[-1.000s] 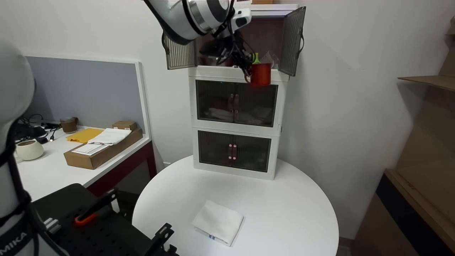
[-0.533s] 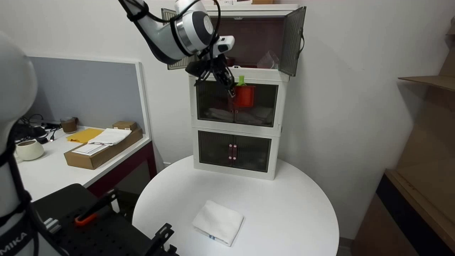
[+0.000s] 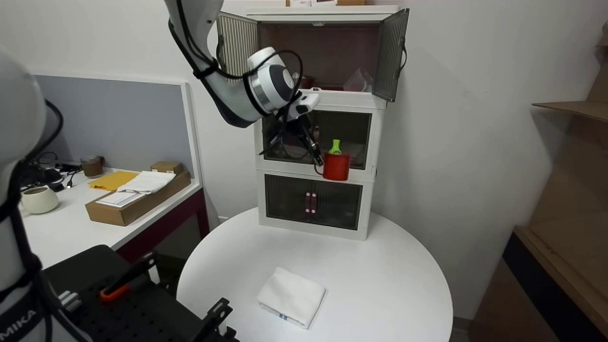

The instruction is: Remove the red cup from the top cabinet

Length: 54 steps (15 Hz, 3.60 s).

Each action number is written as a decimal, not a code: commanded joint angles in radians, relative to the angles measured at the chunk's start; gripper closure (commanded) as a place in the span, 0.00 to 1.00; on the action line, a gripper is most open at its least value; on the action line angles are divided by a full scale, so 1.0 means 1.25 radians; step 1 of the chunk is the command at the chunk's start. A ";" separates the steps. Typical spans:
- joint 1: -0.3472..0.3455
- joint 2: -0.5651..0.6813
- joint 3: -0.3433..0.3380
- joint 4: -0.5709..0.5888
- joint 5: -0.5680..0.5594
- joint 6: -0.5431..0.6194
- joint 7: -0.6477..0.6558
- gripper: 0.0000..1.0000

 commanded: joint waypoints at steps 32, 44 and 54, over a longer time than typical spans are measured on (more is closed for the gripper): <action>-0.162 0.726 0.042 0.758 0.098 -0.225 0.341 0.96; -0.189 0.742 0.140 0.770 0.002 -0.209 0.322 0.96; -0.253 0.740 0.255 0.774 -0.102 -0.214 0.309 0.96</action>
